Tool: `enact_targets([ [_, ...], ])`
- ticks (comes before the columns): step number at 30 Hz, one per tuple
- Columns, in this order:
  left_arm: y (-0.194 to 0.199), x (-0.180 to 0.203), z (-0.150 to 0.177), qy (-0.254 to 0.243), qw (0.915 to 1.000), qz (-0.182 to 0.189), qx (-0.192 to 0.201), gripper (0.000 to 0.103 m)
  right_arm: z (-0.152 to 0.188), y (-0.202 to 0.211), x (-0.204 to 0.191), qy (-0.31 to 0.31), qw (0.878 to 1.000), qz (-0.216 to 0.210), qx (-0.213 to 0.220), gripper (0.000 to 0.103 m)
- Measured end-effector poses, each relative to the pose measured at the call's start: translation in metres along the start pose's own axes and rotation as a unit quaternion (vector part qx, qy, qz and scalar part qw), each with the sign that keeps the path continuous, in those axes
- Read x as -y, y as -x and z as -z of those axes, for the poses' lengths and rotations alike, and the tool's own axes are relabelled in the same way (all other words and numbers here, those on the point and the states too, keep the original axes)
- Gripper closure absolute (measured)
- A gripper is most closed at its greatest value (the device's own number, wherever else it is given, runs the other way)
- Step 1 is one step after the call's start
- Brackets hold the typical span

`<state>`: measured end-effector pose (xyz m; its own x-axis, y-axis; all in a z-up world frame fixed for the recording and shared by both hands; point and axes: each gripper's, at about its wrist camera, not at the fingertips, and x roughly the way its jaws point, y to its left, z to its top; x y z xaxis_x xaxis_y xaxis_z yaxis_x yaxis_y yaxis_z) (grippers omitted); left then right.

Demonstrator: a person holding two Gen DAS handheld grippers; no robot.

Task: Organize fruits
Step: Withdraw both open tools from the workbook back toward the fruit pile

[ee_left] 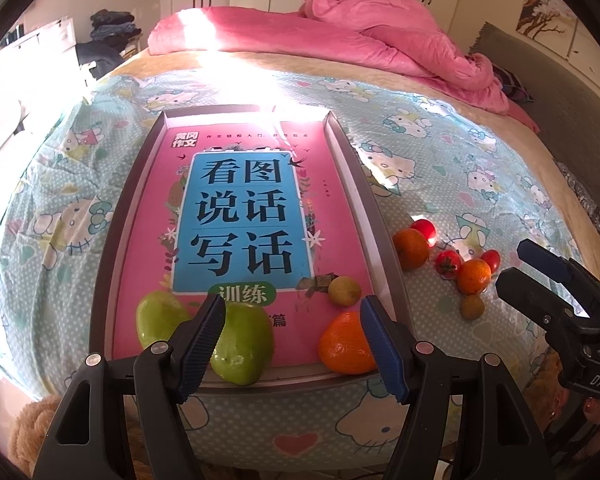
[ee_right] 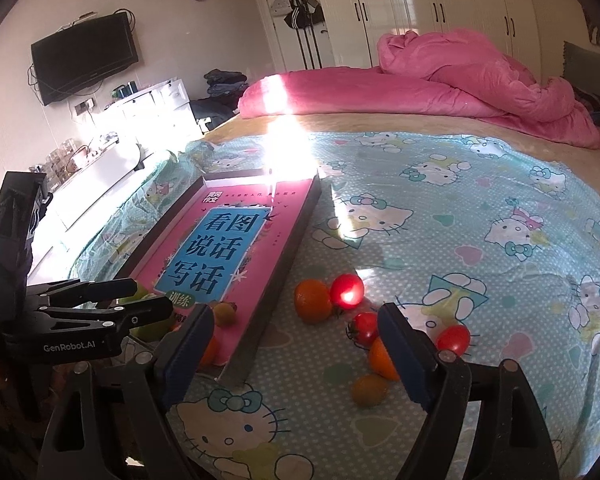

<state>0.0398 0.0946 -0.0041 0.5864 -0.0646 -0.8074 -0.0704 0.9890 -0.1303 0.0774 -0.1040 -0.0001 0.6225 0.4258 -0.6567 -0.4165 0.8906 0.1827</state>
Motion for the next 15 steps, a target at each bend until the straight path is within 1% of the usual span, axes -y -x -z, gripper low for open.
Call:
enact_targets([
  [15, 0.004, 0.018, 0.004, -0.025, 0.9995, 0.017, 0.003, 0.031, 0.010, 0.013, 0.022, -0.038, 0.999, 0.019, -0.014, 0.020],
])
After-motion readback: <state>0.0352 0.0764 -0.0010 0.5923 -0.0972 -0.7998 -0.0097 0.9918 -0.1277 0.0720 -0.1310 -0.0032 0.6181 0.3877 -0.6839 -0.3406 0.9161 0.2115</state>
